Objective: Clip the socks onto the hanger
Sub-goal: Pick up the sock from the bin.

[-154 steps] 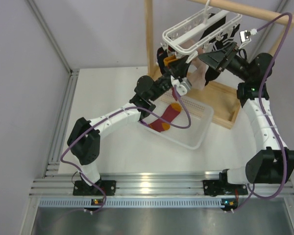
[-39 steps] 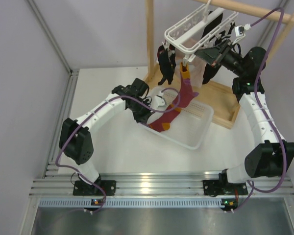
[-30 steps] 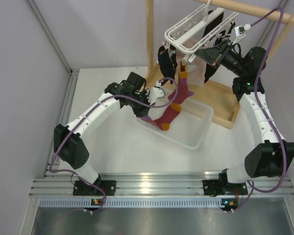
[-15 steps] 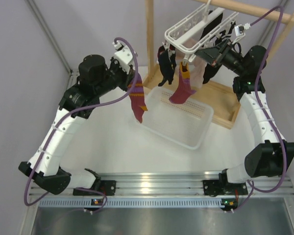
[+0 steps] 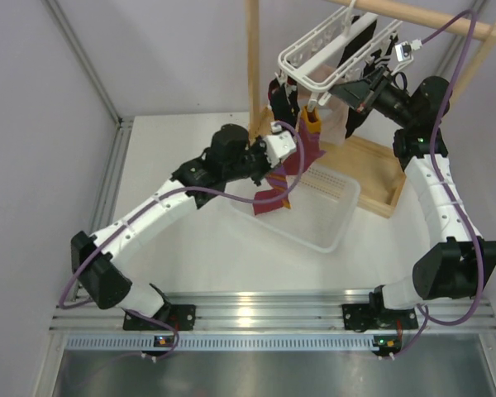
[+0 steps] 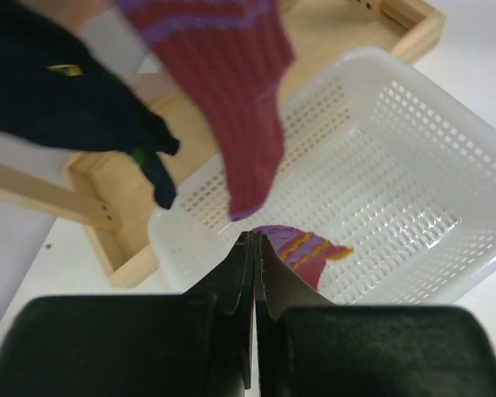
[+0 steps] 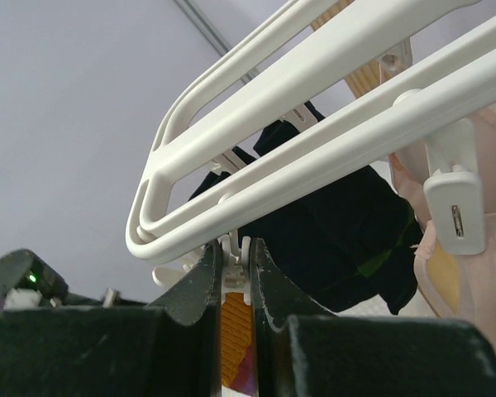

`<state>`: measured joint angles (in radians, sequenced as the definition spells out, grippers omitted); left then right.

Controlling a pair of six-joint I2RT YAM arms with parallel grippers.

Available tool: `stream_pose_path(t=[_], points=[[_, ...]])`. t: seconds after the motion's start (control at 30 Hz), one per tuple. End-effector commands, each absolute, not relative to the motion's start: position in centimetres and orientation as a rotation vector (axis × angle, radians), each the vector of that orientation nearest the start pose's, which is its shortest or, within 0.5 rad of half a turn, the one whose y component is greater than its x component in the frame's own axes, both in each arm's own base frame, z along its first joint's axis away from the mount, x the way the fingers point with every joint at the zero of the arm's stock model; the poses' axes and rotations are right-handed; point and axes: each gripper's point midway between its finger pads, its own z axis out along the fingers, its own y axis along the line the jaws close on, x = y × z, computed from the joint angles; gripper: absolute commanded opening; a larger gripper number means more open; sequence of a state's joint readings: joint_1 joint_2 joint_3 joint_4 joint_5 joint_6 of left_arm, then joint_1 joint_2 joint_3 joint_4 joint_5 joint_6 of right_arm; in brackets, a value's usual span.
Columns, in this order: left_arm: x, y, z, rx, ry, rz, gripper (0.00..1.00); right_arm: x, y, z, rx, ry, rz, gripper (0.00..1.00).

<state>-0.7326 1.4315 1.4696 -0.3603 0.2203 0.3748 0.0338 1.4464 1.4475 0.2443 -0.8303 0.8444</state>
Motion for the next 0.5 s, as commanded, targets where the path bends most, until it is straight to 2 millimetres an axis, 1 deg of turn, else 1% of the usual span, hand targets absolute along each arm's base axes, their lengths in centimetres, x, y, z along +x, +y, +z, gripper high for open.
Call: stream_pose_path(t=[0.0, 0.07, 0.1, 0.17, 0.2, 0.27, 0.3, 0.33, 0.37, 0.4, 0.43, 0.47], points=[[31.0, -36.4, 31.8, 1.252, 1.376, -0.471, 0.0, 38.8, 16.2, 47.5, -0.224, 1.465, 1.229, 0.0], [30.3, -38.1, 30.4, 1.309, 1.327, -0.497, 0.0, 38.9, 16.1, 47.4, -0.224, 1.466, 1.225, 0.0], [29.7, -39.7, 28.9, 1.353, 1.32, -0.515, 0.0, 38.9, 16.1, 47.5, -0.224, 1.465, 1.223, 0.0], [29.1, -41.5, 27.5, 1.412, 1.284, -0.529, 0.0, 39.1, 16.1, 47.2, -0.222, 1.471, 1.223, 0.0], [29.3, -42.5, 25.6, 1.44, 1.304, -0.541, 0.0, 39.2, 16.1, 47.2, -0.219, 1.472, 1.222, 0.0], [29.3, -44.1, 24.7, 1.463, 1.29, -0.565, 0.0, 39.4, 16.0, 47.0, -0.216, 1.475, 1.222, 0.0], [29.7, -45.0, 22.7, 1.479, 1.323, -0.579, 0.0, 39.4, 16.0, 46.9, -0.213, 1.476, 1.222, 0.0], [30.1, -45.7, 23.0, 1.471, 1.308, -0.588, 0.0, 39.4, 16.0, 47.0, -0.215, 1.473, 1.221, 0.0], [30.0, -46.5, 22.6, 1.487, 1.298, -0.612, 0.0, 39.4, 16.0, 46.8, -0.214, 1.477, 1.224, 0.0], [30.2, -47.2, 21.4, 1.5, 1.309, -0.625, 0.0, 39.5, 16.0, 46.7, -0.214, 1.477, 1.221, 0.0], [30.4, -47.8, 21.7, 1.495, 1.292, -0.635, 0.0, 39.6, 15.8, 46.6, -0.211, 1.48, 1.221, 0.0], [30.2, -48.5, 20.9, 1.511, 1.283, -0.651, 0.02, 39.7, 15.8, 46.4, -0.208, 1.484, 1.222, 0.0]])
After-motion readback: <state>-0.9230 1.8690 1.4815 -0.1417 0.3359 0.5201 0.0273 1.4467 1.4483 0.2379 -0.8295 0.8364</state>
